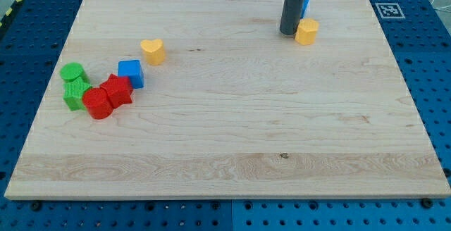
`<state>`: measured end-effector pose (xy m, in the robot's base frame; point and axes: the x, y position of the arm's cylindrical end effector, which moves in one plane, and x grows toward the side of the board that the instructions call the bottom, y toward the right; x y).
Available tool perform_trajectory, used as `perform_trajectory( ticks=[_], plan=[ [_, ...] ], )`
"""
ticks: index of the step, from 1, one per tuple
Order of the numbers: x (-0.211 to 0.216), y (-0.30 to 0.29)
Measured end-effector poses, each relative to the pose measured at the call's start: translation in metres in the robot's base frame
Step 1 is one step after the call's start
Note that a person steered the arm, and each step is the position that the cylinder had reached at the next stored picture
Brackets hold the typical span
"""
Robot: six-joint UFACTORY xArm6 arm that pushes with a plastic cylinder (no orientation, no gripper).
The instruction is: Push your arm closer to the yellow heart
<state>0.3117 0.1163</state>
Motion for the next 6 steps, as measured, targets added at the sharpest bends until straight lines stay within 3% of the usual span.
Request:
perform_trajectory(
  ticks=[1, 4, 5, 6],
  plan=[
    [0.000, -0.003],
    [-0.016, -0.280],
    [0.017, -0.334],
    [0.056, -0.333]
  ],
)
